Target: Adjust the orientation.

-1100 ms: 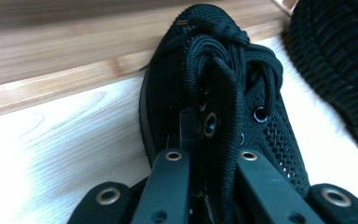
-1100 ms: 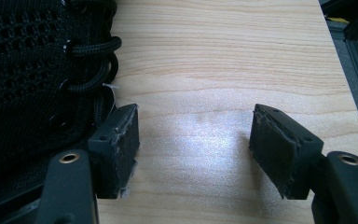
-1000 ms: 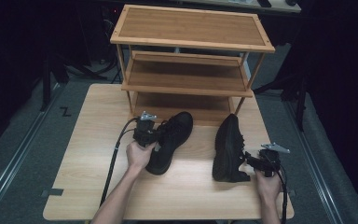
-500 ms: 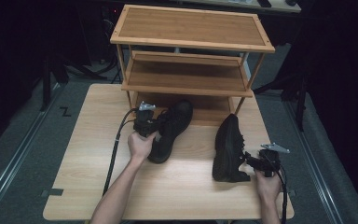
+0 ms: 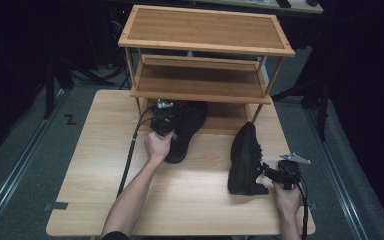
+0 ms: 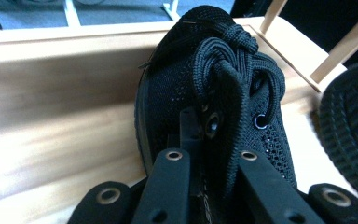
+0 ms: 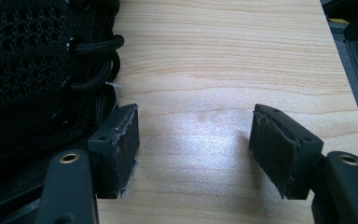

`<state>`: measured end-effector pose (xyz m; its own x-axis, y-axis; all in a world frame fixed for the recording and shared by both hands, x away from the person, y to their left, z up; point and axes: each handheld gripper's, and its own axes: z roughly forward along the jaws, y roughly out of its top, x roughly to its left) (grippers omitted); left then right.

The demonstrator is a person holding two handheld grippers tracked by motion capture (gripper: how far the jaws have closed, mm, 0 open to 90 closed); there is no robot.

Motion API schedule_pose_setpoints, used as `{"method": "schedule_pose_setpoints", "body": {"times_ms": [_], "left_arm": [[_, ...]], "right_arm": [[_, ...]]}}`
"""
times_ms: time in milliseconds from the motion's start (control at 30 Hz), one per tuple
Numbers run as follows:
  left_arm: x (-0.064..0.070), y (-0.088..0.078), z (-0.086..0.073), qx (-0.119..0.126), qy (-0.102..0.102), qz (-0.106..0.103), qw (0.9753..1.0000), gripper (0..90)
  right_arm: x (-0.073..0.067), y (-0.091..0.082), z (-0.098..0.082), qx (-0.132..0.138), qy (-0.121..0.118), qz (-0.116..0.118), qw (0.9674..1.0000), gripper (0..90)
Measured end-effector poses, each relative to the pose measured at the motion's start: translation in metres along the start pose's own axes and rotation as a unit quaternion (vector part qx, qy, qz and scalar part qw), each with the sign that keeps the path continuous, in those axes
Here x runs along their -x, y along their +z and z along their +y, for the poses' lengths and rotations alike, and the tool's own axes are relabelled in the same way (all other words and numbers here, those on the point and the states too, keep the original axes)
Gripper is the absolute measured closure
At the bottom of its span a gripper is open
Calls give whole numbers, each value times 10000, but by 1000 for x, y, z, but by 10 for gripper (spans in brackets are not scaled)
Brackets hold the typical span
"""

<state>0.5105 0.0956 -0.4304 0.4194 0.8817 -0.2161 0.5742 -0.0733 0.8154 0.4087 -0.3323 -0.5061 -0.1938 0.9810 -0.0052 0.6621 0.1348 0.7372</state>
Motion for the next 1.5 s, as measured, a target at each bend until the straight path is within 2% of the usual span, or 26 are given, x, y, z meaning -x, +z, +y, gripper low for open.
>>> {"method": "schedule_pose_setpoints", "body": {"times_ms": [100,167,200,333,433,600,767,833,933,1000,1133,1300,1400,1433,1467,1500], "left_arm": [[0,5,4,66,-91,32,9999,886],[1,12,7,277,-274,134,9992,886],[1,12,7,277,-274,134,9992,886],[6,26,14,487,-242,390,9978,886],[10,32,18,580,-222,452,9970,886],[21,43,23,519,111,633,9966,885],[20,53,20,354,183,703,9967,881],[19,56,17,318,300,824,9956,873],[19,56,17,312,336,837,9954,861],[17,57,16,313,493,914,9941,856],[16,57,16,294,631,988,9927,844],[15,57,15,268,789,1073,9907,752],[14,56,15,220,789,1071,9909,698],[13,53,16,146,627,1075,9921,698],[13,52,17,87,569,1063,9927,609],[12,49,17,34,527,1030,9933,601]], "right_arm": [[0,0,0,1,-8,2,10000,334],[0,0,0,1,-8,3,10000,335],[0,0,0,1,-8,3,10000,335],[-2,1,1,-13,6,-46,10000,339],[-2,2,2,-4,-19,-48,10000,341],[-3,2,2,-2,-33,-56,10000,341],[-3,2,2,-8,-26,-68,10000,341],[-3,2,2,-10,-28,-70,10000,342],[-3,2,2,-11,-32,-74,10000,342],[-3,2,2,-14,-24,-77,10000,342],[-3,2,2,-9,-30,-75,10000,342],[-3,2,2,-9,-27,-76,10000,342],[-3,2,2,-8,-25,-75,10000,342],[-3,2,2,-6,-31,-76,10000,342],[-3,2,2,-5,-29,-77,10000,342],[-3,2,2,-5,-29,-75,10000,342]]}}
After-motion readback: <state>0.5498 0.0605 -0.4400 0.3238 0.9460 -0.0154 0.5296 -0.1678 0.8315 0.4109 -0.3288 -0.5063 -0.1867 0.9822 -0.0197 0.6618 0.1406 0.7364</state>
